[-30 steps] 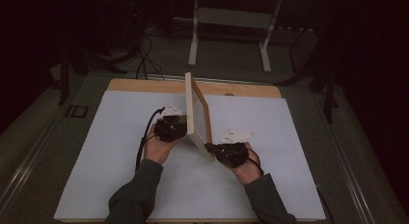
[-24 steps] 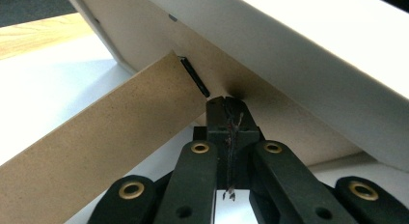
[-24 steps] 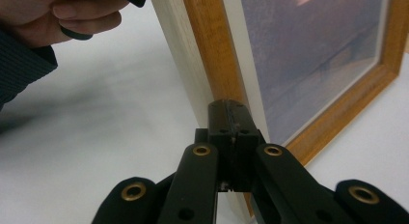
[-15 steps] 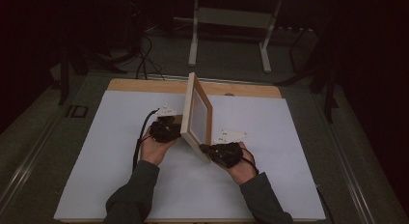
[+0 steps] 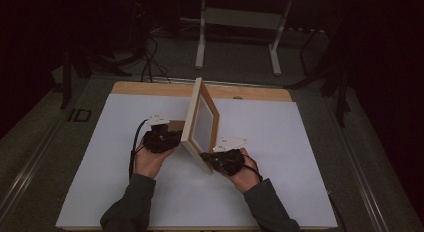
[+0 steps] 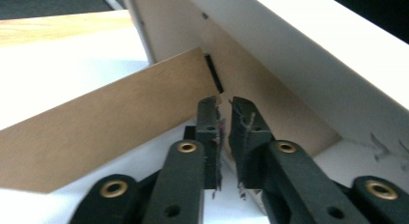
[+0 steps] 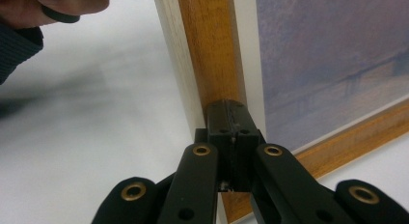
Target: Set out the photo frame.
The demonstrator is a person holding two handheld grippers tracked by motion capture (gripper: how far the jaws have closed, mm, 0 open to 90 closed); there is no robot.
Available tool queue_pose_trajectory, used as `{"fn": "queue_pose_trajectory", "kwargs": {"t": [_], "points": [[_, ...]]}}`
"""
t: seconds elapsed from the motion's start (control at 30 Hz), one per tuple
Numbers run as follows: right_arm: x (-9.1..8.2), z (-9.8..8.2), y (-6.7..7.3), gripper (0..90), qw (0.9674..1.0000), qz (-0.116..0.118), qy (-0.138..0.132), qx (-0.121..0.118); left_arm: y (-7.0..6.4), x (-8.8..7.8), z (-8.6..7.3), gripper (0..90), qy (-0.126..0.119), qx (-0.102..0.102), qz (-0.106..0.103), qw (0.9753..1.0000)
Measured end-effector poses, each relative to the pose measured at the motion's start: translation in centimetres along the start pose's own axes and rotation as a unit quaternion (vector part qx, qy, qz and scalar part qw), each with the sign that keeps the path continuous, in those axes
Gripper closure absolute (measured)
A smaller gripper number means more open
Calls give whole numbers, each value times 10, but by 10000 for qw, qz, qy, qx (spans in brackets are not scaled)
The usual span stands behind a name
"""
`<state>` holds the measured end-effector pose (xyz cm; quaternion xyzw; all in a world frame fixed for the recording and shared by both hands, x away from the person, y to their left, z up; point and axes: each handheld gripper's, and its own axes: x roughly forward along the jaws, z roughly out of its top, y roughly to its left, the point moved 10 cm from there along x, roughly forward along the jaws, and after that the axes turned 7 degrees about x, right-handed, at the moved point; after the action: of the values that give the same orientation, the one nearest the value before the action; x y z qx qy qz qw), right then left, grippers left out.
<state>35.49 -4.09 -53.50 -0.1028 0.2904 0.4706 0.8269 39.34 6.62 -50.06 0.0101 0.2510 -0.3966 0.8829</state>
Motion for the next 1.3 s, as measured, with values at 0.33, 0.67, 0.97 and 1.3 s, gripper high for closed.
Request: {"fn": "queue_pose_trajectory", "kwargs": {"t": [0.33, 0.67, 0.97, 1.3], "points": [[0, -3, 2, 885, 9999, -30, 76, -99, -3, -12, -6, 660, 227, 141, 227, 9994], [-11, -18, -10, 792, 9997, -162, 164, -68, -4, -20, -15, 594, 346, 38, 192, 9992], [-27, -24, -34, 704, 9989, -387, 11, 277, -17, -26, -20, 467, 489, 195, -190, 9984], [-30, -26, -41, 668, 9983, -446, -10, 379, -19, -28, -22, 413, 598, 367, -212, 9973]]}}
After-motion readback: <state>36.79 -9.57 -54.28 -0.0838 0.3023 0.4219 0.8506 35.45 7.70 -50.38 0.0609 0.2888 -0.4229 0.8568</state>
